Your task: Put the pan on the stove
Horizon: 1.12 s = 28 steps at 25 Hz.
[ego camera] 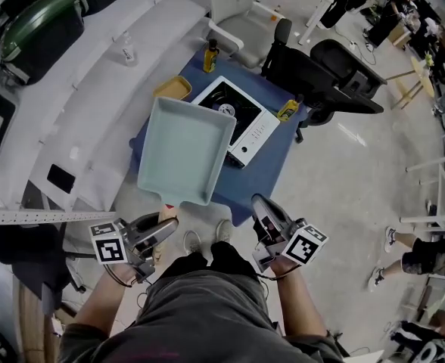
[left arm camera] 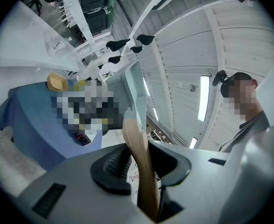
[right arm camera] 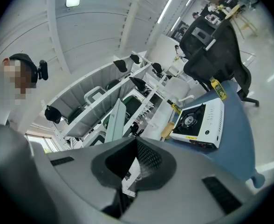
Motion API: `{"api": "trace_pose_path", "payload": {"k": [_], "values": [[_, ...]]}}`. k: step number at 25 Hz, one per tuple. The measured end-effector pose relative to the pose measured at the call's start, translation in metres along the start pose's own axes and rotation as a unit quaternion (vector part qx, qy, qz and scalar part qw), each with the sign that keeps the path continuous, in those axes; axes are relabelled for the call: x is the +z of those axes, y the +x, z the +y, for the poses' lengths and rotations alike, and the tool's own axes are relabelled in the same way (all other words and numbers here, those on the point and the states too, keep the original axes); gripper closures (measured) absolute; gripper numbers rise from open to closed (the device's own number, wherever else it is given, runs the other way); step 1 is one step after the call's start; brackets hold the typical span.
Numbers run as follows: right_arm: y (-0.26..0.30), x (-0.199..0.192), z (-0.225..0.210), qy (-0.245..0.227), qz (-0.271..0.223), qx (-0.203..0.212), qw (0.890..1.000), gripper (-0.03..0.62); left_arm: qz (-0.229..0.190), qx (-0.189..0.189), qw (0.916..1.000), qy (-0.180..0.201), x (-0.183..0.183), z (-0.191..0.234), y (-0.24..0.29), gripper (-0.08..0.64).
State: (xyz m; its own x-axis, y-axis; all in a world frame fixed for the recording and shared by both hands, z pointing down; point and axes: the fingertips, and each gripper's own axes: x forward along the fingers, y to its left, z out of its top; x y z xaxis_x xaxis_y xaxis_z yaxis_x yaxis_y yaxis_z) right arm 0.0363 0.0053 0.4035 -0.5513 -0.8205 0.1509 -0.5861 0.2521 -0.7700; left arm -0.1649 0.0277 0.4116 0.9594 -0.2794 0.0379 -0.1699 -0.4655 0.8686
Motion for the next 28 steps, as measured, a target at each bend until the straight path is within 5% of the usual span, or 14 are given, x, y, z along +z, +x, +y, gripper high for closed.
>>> {"api": "trace_pose_path", "payload": {"k": [9, 28], "values": [[0.029, 0.030, -0.025, -0.002, 0.019, 0.011, 1.000, 0.589, 0.001, 0.005, 1.0000, -0.007, 0.027, 0.022, 0.038, 0.446], [0.086, 0.103, -0.146, 0.035, 0.070, 0.016, 0.997, 0.589, 0.038, 0.048, 0.9972, -0.044, 0.076, 0.119, 0.155, 0.446]]}}
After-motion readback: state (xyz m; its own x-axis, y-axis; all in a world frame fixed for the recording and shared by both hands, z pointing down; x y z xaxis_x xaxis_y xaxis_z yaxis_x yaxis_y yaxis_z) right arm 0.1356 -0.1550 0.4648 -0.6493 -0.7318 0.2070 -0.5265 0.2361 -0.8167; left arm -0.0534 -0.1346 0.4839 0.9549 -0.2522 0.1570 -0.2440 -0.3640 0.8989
